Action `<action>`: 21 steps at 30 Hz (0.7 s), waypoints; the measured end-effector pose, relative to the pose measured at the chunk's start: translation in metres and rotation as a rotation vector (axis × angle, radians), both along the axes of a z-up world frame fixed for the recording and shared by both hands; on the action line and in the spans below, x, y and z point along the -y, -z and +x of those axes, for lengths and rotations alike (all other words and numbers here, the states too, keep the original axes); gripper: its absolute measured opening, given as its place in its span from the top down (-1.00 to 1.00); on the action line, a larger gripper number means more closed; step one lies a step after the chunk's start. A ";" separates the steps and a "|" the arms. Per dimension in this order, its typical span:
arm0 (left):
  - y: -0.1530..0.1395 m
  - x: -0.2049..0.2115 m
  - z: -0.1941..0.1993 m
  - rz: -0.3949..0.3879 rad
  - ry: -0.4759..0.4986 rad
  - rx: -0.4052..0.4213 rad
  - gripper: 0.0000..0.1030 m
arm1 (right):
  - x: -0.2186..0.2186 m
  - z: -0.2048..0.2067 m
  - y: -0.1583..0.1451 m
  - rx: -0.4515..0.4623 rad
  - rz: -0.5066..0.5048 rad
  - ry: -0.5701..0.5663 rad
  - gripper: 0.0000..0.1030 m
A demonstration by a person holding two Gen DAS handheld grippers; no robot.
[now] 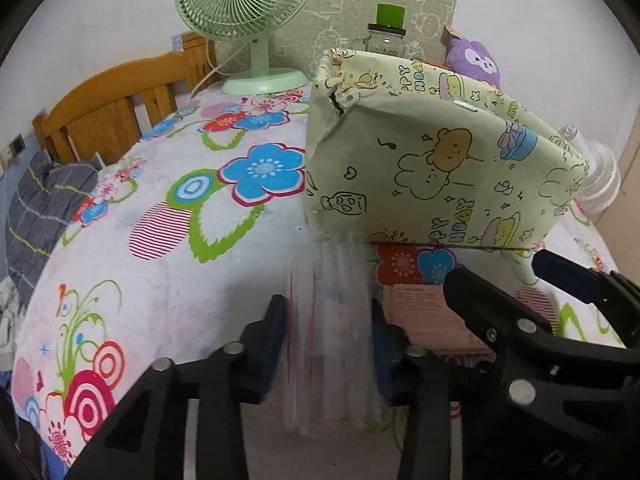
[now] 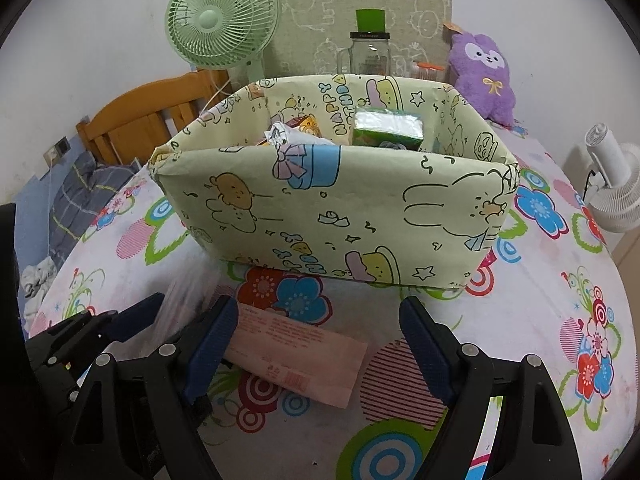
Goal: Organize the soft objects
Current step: 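Grasp the clear plastic tube pack with the left tool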
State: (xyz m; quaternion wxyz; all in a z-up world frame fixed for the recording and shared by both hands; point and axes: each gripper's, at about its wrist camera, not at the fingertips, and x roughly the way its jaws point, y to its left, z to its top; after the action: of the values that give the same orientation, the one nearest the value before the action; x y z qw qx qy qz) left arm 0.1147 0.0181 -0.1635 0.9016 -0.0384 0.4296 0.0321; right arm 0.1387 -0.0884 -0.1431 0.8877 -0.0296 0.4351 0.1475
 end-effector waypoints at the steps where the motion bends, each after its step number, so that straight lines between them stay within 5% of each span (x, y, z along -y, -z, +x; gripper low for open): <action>1: 0.000 0.000 -0.001 0.003 0.000 0.001 0.35 | 0.000 -0.001 0.000 0.000 0.000 -0.001 -0.65; 21: -0.007 0.009 -0.042 0.021 0.003 0.022 0.43 | 0.002 -0.025 -0.006 0.026 -0.002 -0.011 -0.65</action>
State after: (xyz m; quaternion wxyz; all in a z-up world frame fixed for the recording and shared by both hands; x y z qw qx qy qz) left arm 0.0732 0.0091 -0.1562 0.9066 -0.0288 0.4195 0.0350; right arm 0.1135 -0.0907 -0.1373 0.8925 -0.0348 0.4233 0.1515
